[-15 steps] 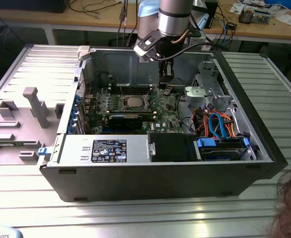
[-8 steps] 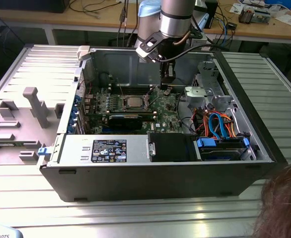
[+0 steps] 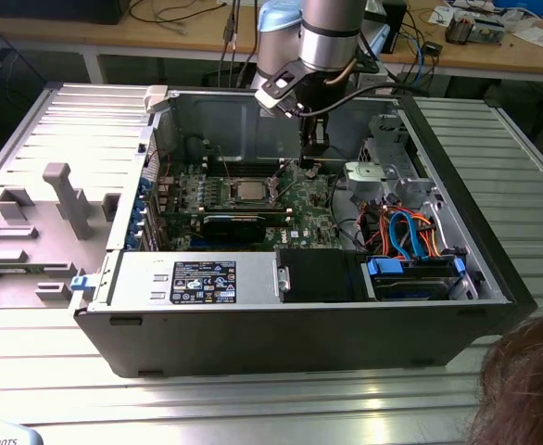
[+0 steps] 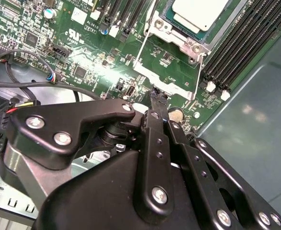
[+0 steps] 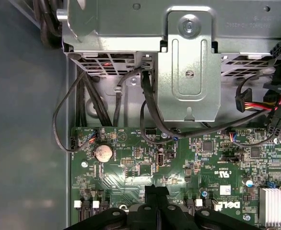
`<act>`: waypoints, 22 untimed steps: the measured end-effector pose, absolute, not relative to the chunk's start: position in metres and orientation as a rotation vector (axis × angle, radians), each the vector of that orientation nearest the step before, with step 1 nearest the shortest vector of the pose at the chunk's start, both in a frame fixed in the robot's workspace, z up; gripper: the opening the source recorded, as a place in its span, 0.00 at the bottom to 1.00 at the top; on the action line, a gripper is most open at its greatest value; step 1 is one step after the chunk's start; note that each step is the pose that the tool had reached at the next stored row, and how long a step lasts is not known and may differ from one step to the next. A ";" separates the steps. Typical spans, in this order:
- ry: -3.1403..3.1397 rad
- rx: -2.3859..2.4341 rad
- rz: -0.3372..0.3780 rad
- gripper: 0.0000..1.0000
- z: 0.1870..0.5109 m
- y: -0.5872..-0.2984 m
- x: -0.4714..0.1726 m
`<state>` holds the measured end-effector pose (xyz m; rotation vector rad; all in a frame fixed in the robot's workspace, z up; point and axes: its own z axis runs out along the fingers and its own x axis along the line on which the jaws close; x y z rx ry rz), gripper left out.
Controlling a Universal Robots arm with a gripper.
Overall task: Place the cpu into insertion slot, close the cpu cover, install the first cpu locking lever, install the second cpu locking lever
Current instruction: 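Close the cpu cover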
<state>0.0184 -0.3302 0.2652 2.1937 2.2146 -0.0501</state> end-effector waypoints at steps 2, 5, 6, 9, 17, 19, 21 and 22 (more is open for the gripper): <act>2.215 2.193 -0.050 0.11 0.265 -0.330 0.019; 2.215 2.193 -0.050 0.11 0.264 -0.330 0.020; 2.216 2.193 -0.050 0.11 0.264 -0.330 0.020; 2.216 2.192 -0.050 0.11 0.263 -0.330 0.021; 2.218 2.191 -0.050 0.11 0.262 -0.330 0.023; 2.218 2.190 -0.050 0.11 0.262 -0.330 0.023; 2.219 2.189 -0.050 0.11 0.262 -0.330 0.023; 2.220 2.189 -0.050 0.11 0.262 -0.330 0.023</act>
